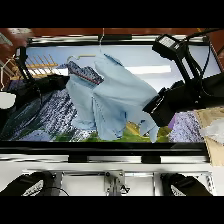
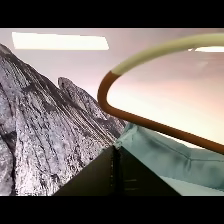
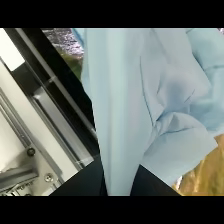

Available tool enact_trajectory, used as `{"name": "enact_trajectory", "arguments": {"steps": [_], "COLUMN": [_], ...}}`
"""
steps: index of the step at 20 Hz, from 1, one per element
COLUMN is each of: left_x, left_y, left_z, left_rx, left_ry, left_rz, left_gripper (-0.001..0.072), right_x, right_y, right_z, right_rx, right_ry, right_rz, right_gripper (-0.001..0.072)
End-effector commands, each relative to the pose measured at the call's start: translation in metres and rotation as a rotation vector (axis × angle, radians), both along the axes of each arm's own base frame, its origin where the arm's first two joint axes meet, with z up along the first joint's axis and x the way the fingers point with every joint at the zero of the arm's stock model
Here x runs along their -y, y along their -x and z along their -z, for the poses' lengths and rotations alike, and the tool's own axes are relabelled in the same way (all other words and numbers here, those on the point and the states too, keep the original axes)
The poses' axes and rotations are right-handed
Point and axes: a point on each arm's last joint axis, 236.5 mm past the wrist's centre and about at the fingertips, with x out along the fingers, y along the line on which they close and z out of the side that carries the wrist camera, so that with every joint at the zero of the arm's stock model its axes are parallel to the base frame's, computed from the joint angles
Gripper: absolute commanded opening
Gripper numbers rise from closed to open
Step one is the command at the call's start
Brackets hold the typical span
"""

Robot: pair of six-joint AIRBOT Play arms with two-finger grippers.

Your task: Fold the shirts.

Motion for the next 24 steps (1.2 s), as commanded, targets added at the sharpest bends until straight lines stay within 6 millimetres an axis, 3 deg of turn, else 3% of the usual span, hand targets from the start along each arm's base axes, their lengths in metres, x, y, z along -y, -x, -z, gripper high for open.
{"name": "enact_trajectory", "arguments": {"steps": [1, 7, 11, 16, 24], "left_x": [-0.014, -0.056, -0.058, -0.057, -0.059], "left_y": [-0.004, -0.022, -0.025, -0.025, -0.026], "left_z": [-0.011, -0.019, -0.015, -0.014, -0.015], "left_rx": [0.049, 0.091, 0.081, 0.069, 0.076], "left_ry": [-0.067, -0.074, -0.072, -0.052, -0.053], "left_rz": [-0.023, -0.146, -0.154, -0.158, -0.167], "left_gripper": [0.0045, 0.0045, 0.0045, 0.0045, 0.0045], "right_x": [0.006, -0.003, -0.01, -0.015, -0.014], "right_y": [-0.004, 0.002, 0.002, -0.014, -0.013], "right_z": [0.002, -0.002, -0.007, -0.017, -0.016], "right_rx": [0.018, 0.022, 0.051, 0.12, 0.118], "right_ry": [0.026, -0.003, -0.029, -0.063, -0.057], "right_rz": [0.007, -0.043, -0.083, -0.057, -0.061], "right_gripper": [0.0077, 0.0076, 0.0076, 0.0076, 0.0076]}}
